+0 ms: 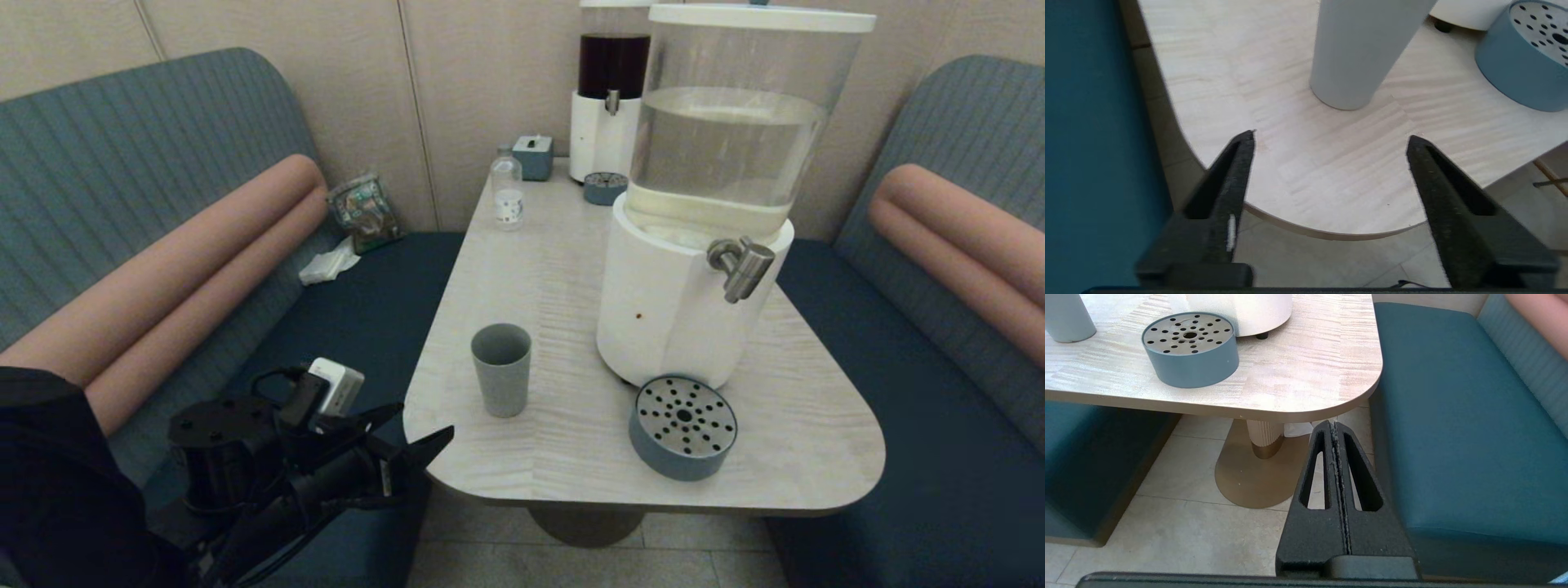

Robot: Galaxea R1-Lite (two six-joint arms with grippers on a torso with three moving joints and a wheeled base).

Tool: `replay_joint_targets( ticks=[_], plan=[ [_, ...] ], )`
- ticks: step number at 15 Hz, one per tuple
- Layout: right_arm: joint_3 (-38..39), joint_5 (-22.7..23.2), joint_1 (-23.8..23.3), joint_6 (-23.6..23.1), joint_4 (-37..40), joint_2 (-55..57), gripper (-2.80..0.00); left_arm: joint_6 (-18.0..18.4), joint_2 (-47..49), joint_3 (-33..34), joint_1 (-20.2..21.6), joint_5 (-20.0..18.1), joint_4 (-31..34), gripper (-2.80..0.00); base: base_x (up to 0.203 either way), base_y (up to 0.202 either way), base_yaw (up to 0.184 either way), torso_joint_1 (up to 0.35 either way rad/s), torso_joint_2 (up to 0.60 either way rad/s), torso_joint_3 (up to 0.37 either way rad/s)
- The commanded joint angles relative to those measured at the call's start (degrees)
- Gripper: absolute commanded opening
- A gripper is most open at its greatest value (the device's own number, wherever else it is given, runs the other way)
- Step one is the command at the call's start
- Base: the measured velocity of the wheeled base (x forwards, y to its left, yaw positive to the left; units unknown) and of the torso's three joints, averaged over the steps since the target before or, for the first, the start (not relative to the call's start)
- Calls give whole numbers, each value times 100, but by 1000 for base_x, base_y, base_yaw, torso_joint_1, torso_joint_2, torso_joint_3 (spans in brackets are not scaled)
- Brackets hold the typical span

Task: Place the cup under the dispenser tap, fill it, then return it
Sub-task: Pick up the cup

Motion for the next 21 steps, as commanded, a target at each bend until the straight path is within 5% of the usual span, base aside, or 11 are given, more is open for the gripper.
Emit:
replay_joint_targets(
  ticks=[1,21],
  plan=[
    [0,0,0,-2,-1,-2,-280,5,114,-76,-38,-5,-49,0,0,0,0,0,0,0],
    [0,0,-1,-2,-1,-2,-280,370,651,-938,-385,-40,-49,0,0,0,0,0,0,0]
  ],
)
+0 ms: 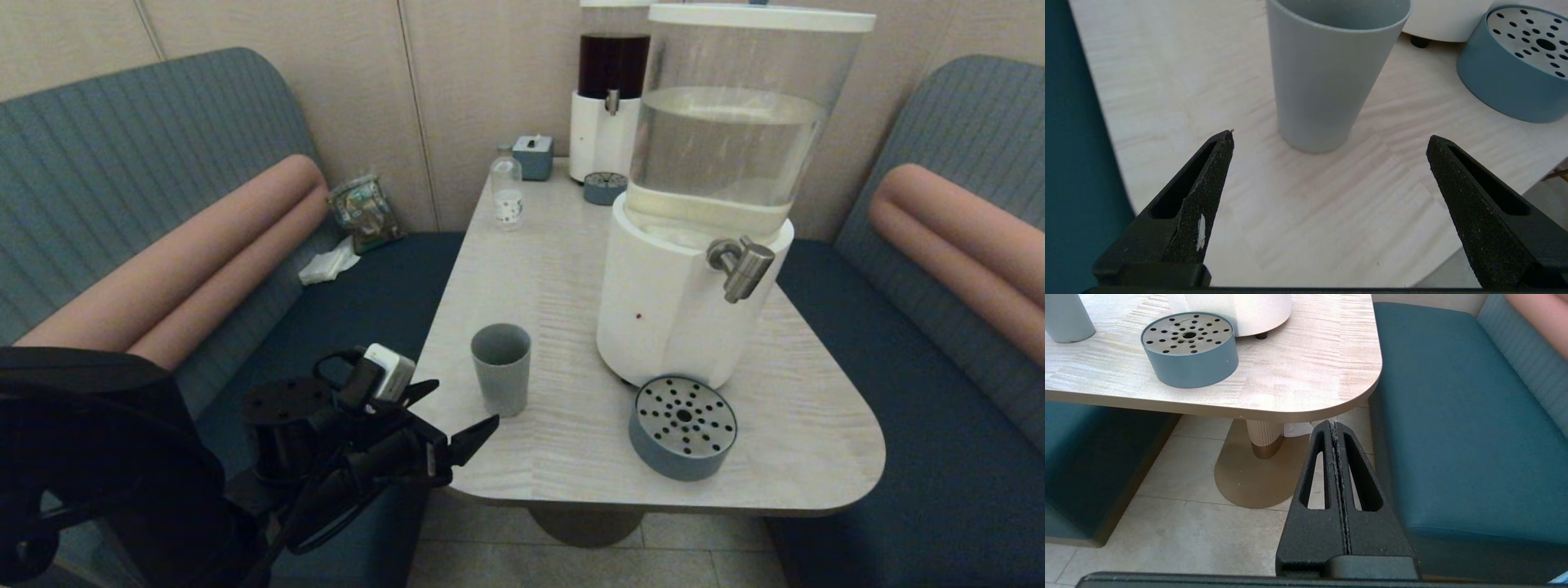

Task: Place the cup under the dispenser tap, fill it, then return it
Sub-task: Pick up the cup

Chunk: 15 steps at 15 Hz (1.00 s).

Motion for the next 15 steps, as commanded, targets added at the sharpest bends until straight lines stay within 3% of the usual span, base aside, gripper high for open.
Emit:
replay_joint_targets(
  ticks=[1,15],
  plan=[
    [0,0,0,-2,1,-2,-280,31,97,-131,-28,-8,-48,0,0,0,0,0,0,0],
    [0,0,-2,-2,1,-2,-280,313,745,-1182,-66,0,-48,0,0,0,0,0,0,0]
  ],
)
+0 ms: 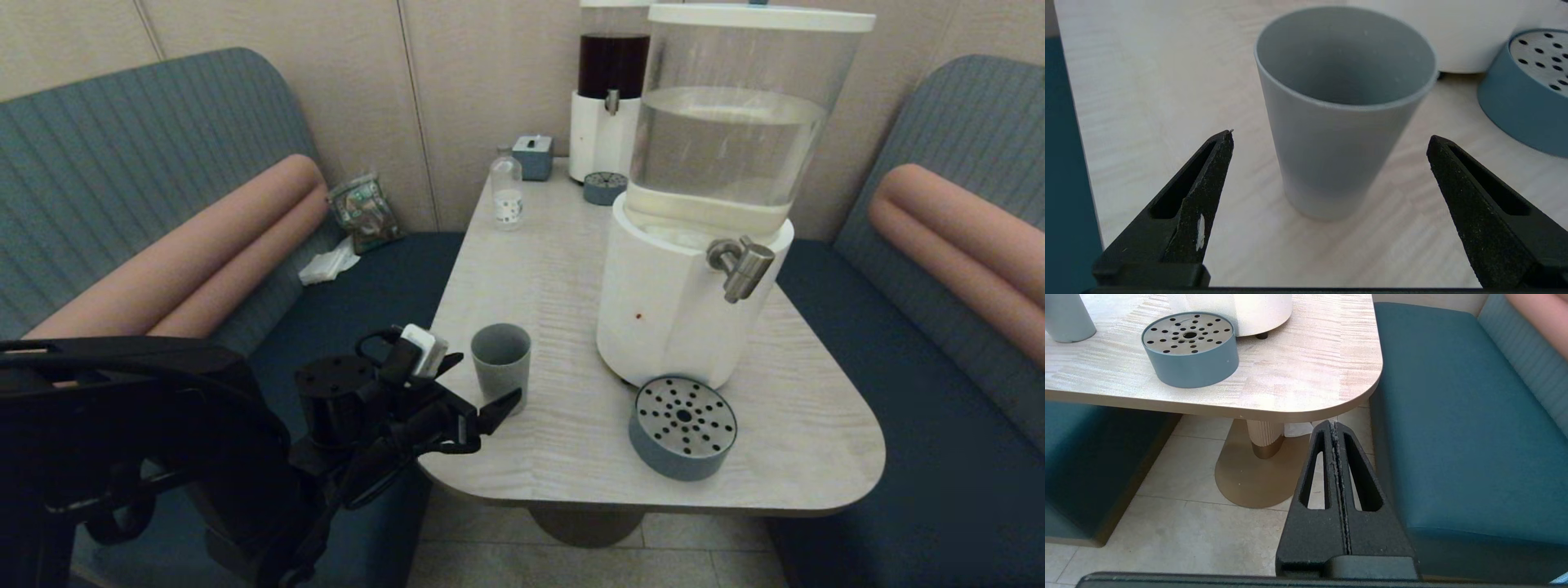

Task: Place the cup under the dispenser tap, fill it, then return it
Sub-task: Pick up the cup

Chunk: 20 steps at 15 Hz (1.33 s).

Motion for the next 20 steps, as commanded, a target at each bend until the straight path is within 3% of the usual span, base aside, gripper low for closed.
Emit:
replay_joint_targets(
  ticks=[1,5,20],
  plan=[
    [0,0,2,-2,-2,-2,-280,30,125,-111,1,-9,-48,0,0,0,0,0,0,0],
    [0,0,2,-2,-2,-2,-280,192,330,-350,1,0,-48,0,0,0,0,0,0,0],
    [0,0,2,-2,-2,-2,-280,241,595,-844,10,35,-48,0,0,0,0,0,0,0]
  ],
)
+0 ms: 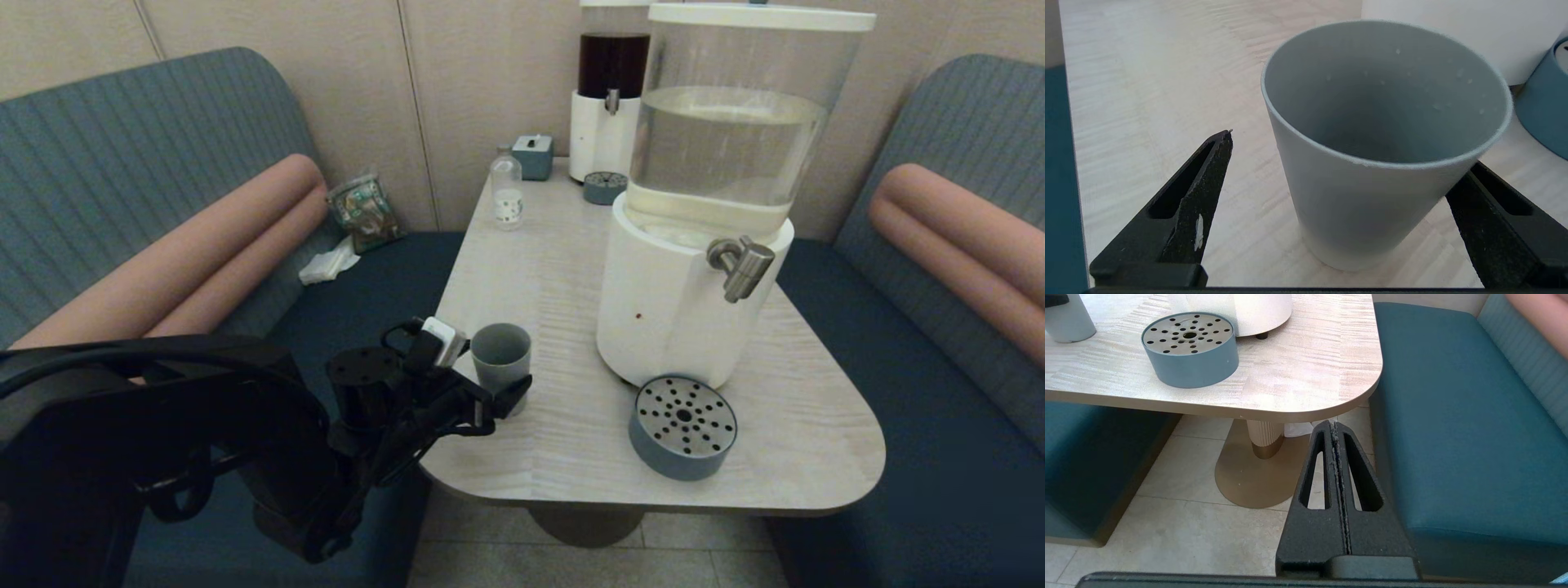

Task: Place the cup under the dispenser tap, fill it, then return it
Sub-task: Pick up the cup

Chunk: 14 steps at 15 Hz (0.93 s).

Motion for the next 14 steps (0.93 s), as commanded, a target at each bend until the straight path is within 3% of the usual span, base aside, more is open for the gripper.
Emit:
replay_joint_targets(
  ticks=[1,14],
  plan=[
    [0,0,-3,-2,-1,-2,-280,4,64,-65,-1,-2,-49,0,0,0,0,0,0,0],
    [0,0,2,-2,-1,-2,-280,22,285,-242,-1,33,-49,0,0,0,0,0,0,0]
  ],
)
